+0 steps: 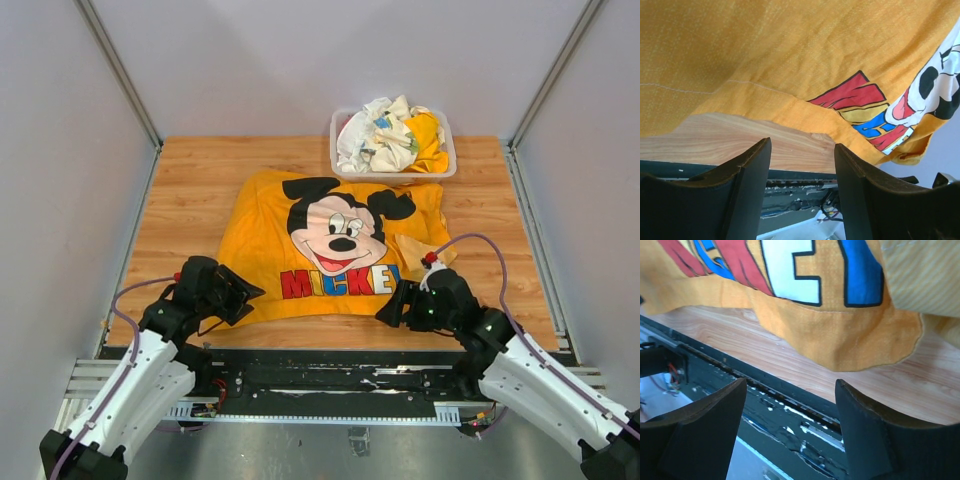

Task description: Put the pillow into the pillowcase

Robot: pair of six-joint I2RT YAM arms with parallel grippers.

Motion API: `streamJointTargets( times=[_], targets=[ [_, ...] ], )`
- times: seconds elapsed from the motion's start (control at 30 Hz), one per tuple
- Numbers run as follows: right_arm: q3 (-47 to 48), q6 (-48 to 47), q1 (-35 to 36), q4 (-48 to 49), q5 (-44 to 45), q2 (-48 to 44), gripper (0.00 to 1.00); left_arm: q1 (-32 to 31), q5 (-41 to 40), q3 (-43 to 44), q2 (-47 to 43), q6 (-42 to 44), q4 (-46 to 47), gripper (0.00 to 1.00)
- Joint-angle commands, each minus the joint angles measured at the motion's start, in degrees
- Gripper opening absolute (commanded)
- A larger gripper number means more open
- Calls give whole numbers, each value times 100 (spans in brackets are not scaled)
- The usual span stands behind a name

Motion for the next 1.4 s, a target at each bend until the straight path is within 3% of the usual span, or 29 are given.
streamJointTargets(
  times=[0.0,0.3,0.7,1.0,1.13,1.23,1.37],
  targets=[
    [-201,498,141,260,-130,-300,73,-43,-86,-125,31,-43,-3,57],
    [-875,1265,141,1400,-291,-176,70,-47,-52,-112,126,2,35,58],
    [-1127,1257,130,1957,939,-311,71,-38,-70,-145,177,15,31,58],
    [-1109,1440,108,2355,824,214,66,-44,-82,-142,148,21,-36,58],
    [-1249,1467,112,2447,1045,187,56,-40,-39,-215,108,-9,-6,58],
    [-1260,1435,108,2467,1135,183,31,-39,-61,-231,38,-38,-80,58],
    [-1036,1305,110,2157,1170,45,7,-44,-21,-244,-71,-120,-101,58]
  ],
)
